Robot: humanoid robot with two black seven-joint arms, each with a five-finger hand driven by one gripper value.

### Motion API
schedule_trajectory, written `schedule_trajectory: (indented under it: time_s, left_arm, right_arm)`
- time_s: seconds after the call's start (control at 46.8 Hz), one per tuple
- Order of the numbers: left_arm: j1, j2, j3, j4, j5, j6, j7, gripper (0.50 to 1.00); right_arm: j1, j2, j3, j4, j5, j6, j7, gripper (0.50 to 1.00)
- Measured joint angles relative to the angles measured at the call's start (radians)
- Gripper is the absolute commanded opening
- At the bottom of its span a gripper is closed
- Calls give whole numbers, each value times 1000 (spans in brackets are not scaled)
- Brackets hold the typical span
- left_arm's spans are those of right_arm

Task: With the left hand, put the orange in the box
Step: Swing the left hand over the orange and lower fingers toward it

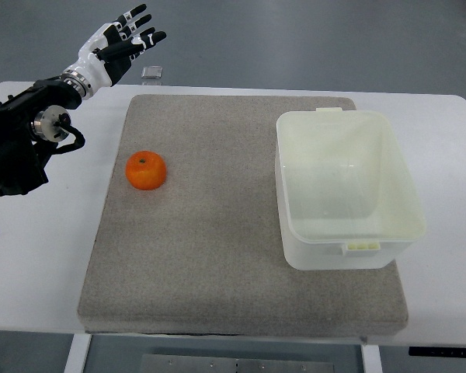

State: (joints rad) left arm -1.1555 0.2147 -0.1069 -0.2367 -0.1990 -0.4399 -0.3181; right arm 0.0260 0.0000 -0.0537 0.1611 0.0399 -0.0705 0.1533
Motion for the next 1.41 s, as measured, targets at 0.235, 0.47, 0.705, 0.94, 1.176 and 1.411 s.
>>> schedule_trajectory:
  time_s: [0.235, 0.47, 0.705, 0.94, 1.176, 1.411]
  left_arm:
    - [-66, 39, 224, 2, 54, -127, -1, 996]
    - [-130, 78, 320, 2, 335, -171, -3, 994]
    - [-199, 132, 320, -11, 620, -171, -19, 994]
    - [-237, 198, 320, -220, 899, -171, -96, 975]
    - [-241, 200, 319, -291, 1133, -171, -198, 975]
    - [-261, 200, 320, -362, 1318, -171, -292, 975]
  right_arm:
    - [0, 0, 0, 0, 0, 0, 0, 926]
    - [0, 0, 0, 0, 0, 0, 0, 926]
    - [0, 0, 0, 0, 0, 0, 0, 926]
    - [0, 0, 0, 0, 0, 0, 0, 926]
    - [0, 0, 0, 0, 0, 0, 0, 926]
    - [0, 0, 0, 0, 0, 0, 0, 926]
